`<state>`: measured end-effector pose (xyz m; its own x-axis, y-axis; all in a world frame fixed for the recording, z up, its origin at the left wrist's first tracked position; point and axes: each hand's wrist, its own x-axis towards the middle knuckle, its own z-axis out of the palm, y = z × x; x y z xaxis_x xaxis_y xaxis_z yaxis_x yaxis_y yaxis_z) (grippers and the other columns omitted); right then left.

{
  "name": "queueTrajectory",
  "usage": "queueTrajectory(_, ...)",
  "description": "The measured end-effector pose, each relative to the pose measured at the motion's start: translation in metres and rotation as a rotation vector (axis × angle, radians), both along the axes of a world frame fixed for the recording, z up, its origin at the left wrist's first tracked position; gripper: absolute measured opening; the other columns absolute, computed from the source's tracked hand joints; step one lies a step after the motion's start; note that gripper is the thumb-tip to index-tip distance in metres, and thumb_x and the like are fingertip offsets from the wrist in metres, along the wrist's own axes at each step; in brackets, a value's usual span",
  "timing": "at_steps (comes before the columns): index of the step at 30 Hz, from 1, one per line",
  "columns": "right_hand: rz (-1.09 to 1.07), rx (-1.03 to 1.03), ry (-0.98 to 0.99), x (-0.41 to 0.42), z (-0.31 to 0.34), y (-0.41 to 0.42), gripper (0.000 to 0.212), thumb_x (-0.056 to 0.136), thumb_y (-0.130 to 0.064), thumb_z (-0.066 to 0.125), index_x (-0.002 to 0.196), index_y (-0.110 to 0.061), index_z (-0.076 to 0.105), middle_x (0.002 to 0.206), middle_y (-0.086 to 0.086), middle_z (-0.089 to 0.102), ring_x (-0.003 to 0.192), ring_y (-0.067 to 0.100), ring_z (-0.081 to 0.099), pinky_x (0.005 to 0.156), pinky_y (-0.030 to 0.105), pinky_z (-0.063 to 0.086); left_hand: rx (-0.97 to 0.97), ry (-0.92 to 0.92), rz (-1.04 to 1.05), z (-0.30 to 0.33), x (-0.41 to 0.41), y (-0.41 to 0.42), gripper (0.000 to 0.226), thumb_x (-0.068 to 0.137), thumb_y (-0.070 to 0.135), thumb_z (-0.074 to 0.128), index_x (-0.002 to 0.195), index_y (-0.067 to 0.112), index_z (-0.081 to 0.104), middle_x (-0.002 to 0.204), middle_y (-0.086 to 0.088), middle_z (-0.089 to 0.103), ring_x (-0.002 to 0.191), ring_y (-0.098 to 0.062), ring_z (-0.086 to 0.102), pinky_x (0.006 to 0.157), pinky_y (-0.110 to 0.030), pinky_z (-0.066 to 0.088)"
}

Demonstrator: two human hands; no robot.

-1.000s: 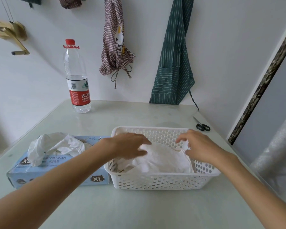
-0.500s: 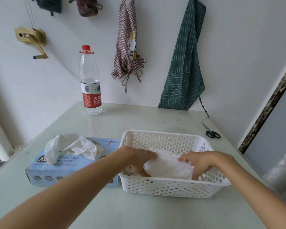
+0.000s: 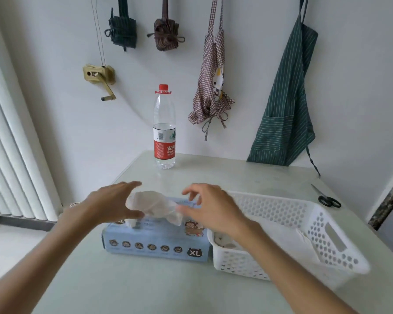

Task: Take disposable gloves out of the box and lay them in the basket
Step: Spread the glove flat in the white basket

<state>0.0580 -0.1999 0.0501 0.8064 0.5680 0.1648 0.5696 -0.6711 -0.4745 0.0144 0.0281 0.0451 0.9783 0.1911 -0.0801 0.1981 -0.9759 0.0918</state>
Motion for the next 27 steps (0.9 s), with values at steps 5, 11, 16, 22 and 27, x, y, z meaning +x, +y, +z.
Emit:
queueTrajectory(5, -0.05, -0.022, 0.045, 0.015, -0.031, 0.039, 0.021, 0.085, -0.03, 0.067, 0.095, -0.013, 0.071, 0.089, 0.006, 0.07, 0.083, 0.024, 0.064, 0.066, 0.031, 0.045, -0.188, -0.237, 0.057, -0.03, -0.003, 0.005, 0.025, 0.093, 0.037, 0.056, 0.117, 0.035, 0.06, 0.117, 0.011, 0.064, 0.108, -0.01, 0.059, 0.076, -0.026, 0.042)
queueTrajectory(11, -0.048, 0.423, 0.351, 0.03, 0.013, -0.005, 0.016, 0.09, -0.014, 0.064, 0.103, -0.015, 0.072, 0.085, 0.002, 0.072, 0.077, 0.012, 0.07, 0.067, 0.021, 0.055, -0.42, -0.389, -0.074, -0.007, 0.006, 0.001, 0.073, 0.081, 0.012, 0.071, 0.143, 0.028, 0.035, 0.147, 0.003, 0.041, 0.133, -0.017, 0.039, 0.107, -0.034, 0.034)
queueTrajectory(16, 0.025, 0.403, 0.505, 0.017, 0.042, -0.026, 0.016, 0.091, -0.016, 0.063, 0.106, -0.012, 0.068, 0.084, 0.006, 0.075, 0.065, 0.013, 0.069, 0.06, 0.017, 0.053, -0.524, -0.173, -0.44, 0.019, 0.016, -0.055, 0.112, 0.066, 0.031, 0.085, 0.15, 0.032, 0.012, 0.156, 0.011, 0.019, 0.142, -0.011, 0.018, 0.115, -0.029, 0.015)
queueTrajectory(22, -0.068, 0.481, 0.512, 0.01, 0.062, -0.069, 0.028, 0.092, -0.031, 0.06, 0.108, -0.008, 0.062, 0.075, 0.008, 0.073, 0.055, 0.009, 0.06, 0.053, 0.016, 0.044, -0.947, -0.093, -0.54, 0.022, 0.029, -0.088, 0.082, 0.068, 0.037, 0.083, 0.138, 0.031, 0.041, 0.136, 0.019, 0.049, 0.126, 0.003, 0.044, 0.107, -0.021, 0.034)
queueTrajectory(27, -0.171, 0.503, 0.424, 0.01, 0.064, -0.108, 0.02, 0.094, -0.03, 0.057, 0.098, -0.015, 0.07, 0.086, 0.002, 0.072, 0.065, 0.006, 0.061, 0.057, 0.017, 0.044, -1.104, -0.346, -0.455, 0.027, 0.044, -0.111, 0.013, 0.09, 0.015, 0.062, 0.098, 0.005, 0.066, 0.1, -0.009, 0.071, 0.09, -0.011, 0.066, 0.081, -0.021, 0.051)
